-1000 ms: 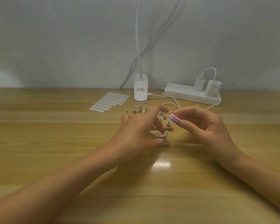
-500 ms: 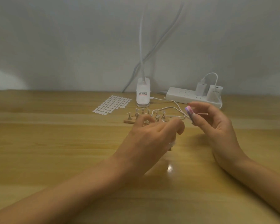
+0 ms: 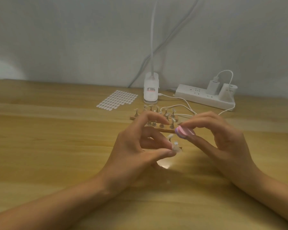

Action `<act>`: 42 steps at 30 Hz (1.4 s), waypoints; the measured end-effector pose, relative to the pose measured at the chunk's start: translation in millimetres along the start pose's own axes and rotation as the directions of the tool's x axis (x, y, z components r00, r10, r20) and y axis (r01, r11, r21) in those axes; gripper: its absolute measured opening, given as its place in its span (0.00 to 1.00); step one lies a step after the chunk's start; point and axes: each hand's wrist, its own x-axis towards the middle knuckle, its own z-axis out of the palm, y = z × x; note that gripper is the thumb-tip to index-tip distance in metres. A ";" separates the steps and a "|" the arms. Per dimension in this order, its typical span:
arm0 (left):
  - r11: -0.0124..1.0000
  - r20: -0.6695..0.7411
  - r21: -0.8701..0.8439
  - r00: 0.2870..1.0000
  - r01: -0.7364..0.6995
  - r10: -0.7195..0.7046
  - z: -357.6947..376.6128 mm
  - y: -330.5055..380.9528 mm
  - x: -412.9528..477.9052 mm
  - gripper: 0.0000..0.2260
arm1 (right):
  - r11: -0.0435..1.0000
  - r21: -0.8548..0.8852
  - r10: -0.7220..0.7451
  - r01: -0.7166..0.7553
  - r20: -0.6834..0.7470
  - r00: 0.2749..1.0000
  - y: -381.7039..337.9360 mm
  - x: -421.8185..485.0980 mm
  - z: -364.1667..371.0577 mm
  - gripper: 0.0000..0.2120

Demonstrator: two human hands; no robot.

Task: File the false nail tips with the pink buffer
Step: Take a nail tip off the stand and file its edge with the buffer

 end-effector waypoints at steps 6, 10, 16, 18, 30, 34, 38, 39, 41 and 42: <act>0.999 -0.013 -0.035 1.000 0.003 -0.004 1.2 -3.0 0.0 0.19 | 0.997 -0.032 -0.062 0.063 0.024 0.998 0.6 -0.4 1.7 0.10; 0.999 -0.011 -0.033 1.000 -0.014 0.014 0.2 -4.7 0.5 0.20 | 0.995 -0.036 -0.087 0.088 0.026 0.996 -0.4 -0.4 1.6 0.10; 0.999 0.002 -0.033 0.999 -0.038 0.038 0.8 -4.1 1.3 0.19 | 0.963 -0.131 -0.225 0.237 0.094 0.970 -9.4 0.0 1.9 0.10; 0.999 0.001 -0.040 0.999 -0.034 0.034 0.1 -4.3 1.7 0.19 | 0.956 -0.164 -0.230 0.243 0.093 0.969 -10.0 1.0 0.5 0.11; 0.999 0.020 -0.053 1.000 -0.005 0.007 1.5 -4.0 0.2 0.18 | 0.953 -0.181 -0.226 0.245 0.119 0.967 -15.4 -0.9 3.3 0.10; 0.998 0.021 -0.059 1.000 -0.003 0.004 1.2 -5.4 0.6 0.18 | 0.964 -0.192 -0.168 0.182 0.088 0.982 -15.2 0.8 1.3 0.10; 0.998 0.023 -0.063 1.000 -0.016 0.017 1.8 -8.1 1.1 0.15 | 0.955 -0.183 -0.213 0.232 0.120 0.970 -16.5 -0.3 4.3 0.10; 0.998 0.024 -0.066 1.000 -0.018 0.020 2.3 -8.4 1.0 0.15 | 0.957 -0.197 -0.195 0.211 0.099 0.976 -15.9 0.6 3.3 0.09; 0.997 0.028 -0.080 0.999 -0.019 0.022 2.5 -8.2 1.1 0.15 | 0.963 -0.205 -0.161 0.173 0.074 0.984 -15.4 0.7 2.0 0.09; 0.996 0.034 -0.084 0.999 -0.023 0.026 2.7 -8.0 1.3 0.16 | 0.962 -0.200 -0.171 0.186 0.087 0.981 -16.4 -0.5 3.5 0.09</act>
